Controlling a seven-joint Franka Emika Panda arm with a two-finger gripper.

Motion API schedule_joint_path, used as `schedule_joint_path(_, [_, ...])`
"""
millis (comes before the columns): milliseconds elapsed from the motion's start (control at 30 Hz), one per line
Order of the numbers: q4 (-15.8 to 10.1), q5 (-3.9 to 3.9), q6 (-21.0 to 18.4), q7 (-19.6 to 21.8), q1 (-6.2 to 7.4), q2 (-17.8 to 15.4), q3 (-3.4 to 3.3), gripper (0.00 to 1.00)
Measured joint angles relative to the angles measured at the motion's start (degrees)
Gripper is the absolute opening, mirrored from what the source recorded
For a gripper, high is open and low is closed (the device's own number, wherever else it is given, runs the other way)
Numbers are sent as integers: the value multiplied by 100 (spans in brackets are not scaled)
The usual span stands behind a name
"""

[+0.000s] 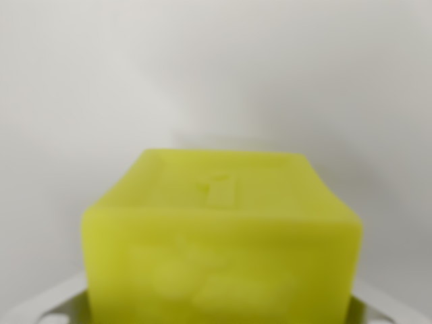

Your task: Pick yellow cube

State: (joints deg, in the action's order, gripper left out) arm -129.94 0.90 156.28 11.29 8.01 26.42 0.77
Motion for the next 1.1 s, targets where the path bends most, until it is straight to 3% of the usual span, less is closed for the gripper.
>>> schedule_joint_path(1100, [-119,-51,-1014,-35,8,-1132,0,0])
